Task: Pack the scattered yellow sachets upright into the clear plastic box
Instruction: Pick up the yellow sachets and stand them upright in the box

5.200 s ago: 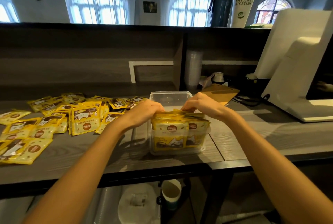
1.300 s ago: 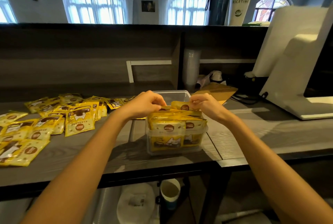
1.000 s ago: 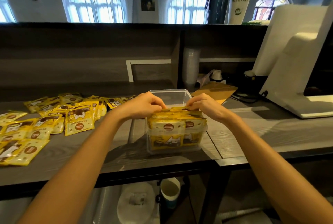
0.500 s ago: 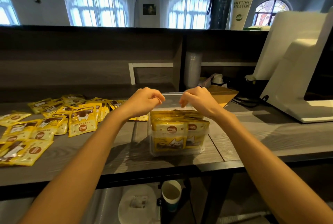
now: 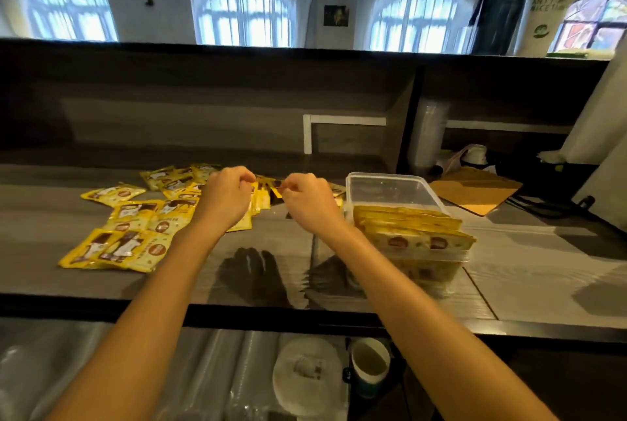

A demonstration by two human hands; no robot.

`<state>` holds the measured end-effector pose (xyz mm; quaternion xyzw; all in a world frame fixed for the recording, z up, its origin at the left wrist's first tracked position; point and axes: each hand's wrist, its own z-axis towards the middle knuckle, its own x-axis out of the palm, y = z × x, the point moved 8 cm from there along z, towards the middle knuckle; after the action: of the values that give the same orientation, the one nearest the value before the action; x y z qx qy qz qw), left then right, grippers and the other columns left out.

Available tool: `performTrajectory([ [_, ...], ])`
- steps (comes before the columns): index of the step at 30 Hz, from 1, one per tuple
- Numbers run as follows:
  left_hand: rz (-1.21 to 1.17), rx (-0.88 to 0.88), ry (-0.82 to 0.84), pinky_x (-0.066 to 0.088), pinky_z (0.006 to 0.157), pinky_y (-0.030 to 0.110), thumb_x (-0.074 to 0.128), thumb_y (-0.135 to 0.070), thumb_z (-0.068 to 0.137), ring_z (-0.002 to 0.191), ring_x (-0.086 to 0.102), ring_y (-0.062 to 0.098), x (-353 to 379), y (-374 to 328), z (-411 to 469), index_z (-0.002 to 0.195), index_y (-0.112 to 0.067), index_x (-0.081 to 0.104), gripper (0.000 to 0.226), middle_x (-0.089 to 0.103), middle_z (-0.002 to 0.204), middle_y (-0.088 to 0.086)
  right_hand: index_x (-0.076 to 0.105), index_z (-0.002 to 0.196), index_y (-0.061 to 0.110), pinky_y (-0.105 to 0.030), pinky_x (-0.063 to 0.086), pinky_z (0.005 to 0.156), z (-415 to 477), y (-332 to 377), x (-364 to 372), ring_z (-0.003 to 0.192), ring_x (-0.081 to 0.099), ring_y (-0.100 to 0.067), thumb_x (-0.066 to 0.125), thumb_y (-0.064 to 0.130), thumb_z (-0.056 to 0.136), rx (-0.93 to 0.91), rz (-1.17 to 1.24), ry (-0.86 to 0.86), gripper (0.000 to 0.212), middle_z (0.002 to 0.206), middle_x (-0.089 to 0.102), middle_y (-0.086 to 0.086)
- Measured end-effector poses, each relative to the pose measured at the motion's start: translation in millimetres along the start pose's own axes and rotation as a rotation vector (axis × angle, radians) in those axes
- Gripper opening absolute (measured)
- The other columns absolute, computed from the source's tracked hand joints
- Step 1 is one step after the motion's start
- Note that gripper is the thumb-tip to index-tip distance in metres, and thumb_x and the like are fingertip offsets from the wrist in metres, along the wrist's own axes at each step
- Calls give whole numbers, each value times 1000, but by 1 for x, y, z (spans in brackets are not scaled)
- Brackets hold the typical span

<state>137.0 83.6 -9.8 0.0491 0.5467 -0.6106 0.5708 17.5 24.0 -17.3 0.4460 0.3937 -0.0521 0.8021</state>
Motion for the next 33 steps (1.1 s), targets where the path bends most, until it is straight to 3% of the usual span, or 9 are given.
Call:
performTrajectory([
  [4,137,-159,96,41,95,37,38,-5,94,119,50,31,14,60,1,120,-8,61,35,55,131,15,59,116,-2,-47,49,91,6,-17,59,107,58,-36,45,9,90,52,-60,196,32,117,61,-20],
  [8,223,-159,200,35,103,38,33,-11,98,127,42,32,31,88,3,131,-6,50,38,43,140,16,57,119,2,-43,48,92,14,-24,97,113,54,-36,44,8,89,45,-103,269,33,122,59,-19],
  [11,267,-142,308,36,103,39,30,-12,98,127,43,32,49,98,-2,132,-8,48,38,44,141,15,60,110,5,-44,47,91,23,-34,103,109,56,-36,46,19,91,119,-124,204,28,113,64,-18],
  [14,258,-110,290,39,100,39,30,-11,98,123,47,32,53,94,-4,133,-10,47,39,50,137,15,63,95,9,-47,41,93,30,-44,100,112,53,-36,51,37,89,178,-166,138,31,109,63,-17],
  [17,174,-82,293,38,99,33,32,-8,98,124,46,32,56,81,-4,137,-14,44,42,48,139,14,62,105,6,-49,39,100,33,-55,97,121,46,-35,58,47,84,243,-182,101,46,121,57,-16],
  [20,-5,-81,303,41,91,28,33,0,95,117,53,28,57,79,-1,133,-12,50,43,55,131,16,59,106,5,-39,47,80,35,-60,86,108,57,-29,65,37,82,270,-28,-21,40,110,62,-10],
  [23,38,-45,235,41,96,31,35,6,92,120,51,25,53,80,6,130,-10,52,45,56,130,13,47,113,5,-30,39,68,32,-66,70,101,56,-23,61,21,88,355,223,-142,33,102,55,-7],
  [29,391,-44,396,16,115,43,29,-10,98,144,9,33,74,93,9,148,-18,20,51,8,156,16,54,103,7,-25,39,67,31,-72,50,86,52,-15,62,18,87,392,297,-296,21,90,51,0],
  [33,548,33,404,38,98,42,32,-13,98,127,41,38,71,75,11,138,-13,38,40,37,144,20,59,94,9,-17,36,56,31,-75,45,82,51,-13,57,17,90,354,316,-363,9,88,55,-2],
])
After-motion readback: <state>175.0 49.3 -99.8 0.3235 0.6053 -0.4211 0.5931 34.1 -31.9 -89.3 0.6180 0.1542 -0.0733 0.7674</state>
